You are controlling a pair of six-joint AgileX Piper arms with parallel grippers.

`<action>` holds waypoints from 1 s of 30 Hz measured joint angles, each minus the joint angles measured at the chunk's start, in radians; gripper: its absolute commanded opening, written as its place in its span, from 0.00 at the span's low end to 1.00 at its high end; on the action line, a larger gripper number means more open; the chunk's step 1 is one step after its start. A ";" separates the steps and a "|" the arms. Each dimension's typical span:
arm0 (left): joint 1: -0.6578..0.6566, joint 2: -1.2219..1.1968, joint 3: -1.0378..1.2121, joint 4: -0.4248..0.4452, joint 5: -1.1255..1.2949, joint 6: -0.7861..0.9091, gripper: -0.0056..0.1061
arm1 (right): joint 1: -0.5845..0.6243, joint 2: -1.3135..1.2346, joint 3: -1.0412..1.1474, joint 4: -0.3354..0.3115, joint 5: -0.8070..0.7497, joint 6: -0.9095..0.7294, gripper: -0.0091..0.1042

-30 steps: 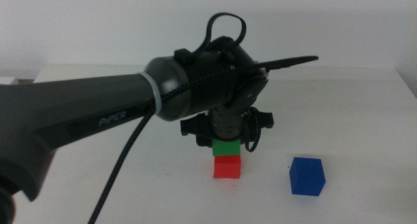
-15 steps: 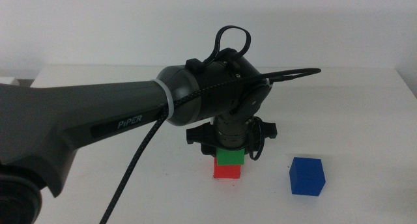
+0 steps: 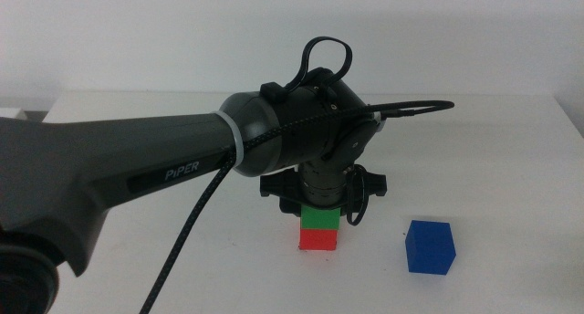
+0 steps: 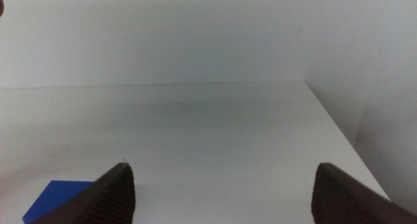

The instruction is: Stack red cubes first, then green, then blue cubes in a specific spot.

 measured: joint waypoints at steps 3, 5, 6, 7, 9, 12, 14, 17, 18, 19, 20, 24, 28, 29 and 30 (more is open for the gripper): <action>0.000 0.000 0.000 0.010 0.000 0.002 0.53 | 0.000 0.000 0.000 0.000 0.000 0.000 0.85; 0.000 0.000 0.000 0.012 -0.002 0.002 0.60 | 0.000 0.000 0.000 0.000 0.000 0.000 0.85; 0.000 0.000 0.000 0.012 -0.002 0.002 0.62 | 0.000 0.000 0.000 0.000 0.000 0.000 0.85; 0.000 0.000 0.000 0.012 -0.002 0.002 0.64 | 0.000 0.000 0.000 0.000 0.000 0.000 0.85; 0.000 0.000 0.000 0.012 -0.002 0.006 0.69 | 0.000 0.000 0.000 0.000 0.000 0.000 0.85; 0.000 0.000 0.000 0.014 -0.004 0.006 0.76 | 0.000 0.000 0.000 0.000 0.000 0.000 0.85; 0.000 -0.005 0.000 0.016 -0.008 0.013 0.79 | 0.000 0.000 0.000 0.000 0.000 0.000 0.85; 0.000 -0.043 0.000 0.016 -0.008 0.058 0.81 | 0.000 0.000 0.000 0.000 0.000 0.000 0.85; 0.000 -0.067 0.000 0.016 -0.008 0.082 0.82 | 0.000 0.000 0.000 0.000 0.000 0.000 0.85; 0.000 -0.091 0.000 0.016 -0.008 0.109 0.82 | 0.000 0.000 0.000 0.000 0.000 0.000 0.85; 0.000 -0.127 0.000 0.016 -0.008 0.141 0.82 | 0.000 0.000 0.000 0.000 0.000 0.000 0.85; 0.000 -0.317 -0.002 0.016 0.019 0.360 0.82 | 0.000 0.000 0.000 0.000 0.000 0.000 0.85; 0.000 -0.500 -0.003 0.001 0.110 0.558 0.82 | 0.000 0.000 0.000 0.000 0.000 0.000 0.85; 0.000 -0.550 -0.003 -0.006 0.149 0.611 0.82 | 0.000 0.000 0.000 0.000 0.000 0.000 0.85; 0.000 -0.598 -0.003 -0.014 0.183 0.654 0.82 | 0.000 0.000 0.000 0.000 0.000 0.000 0.85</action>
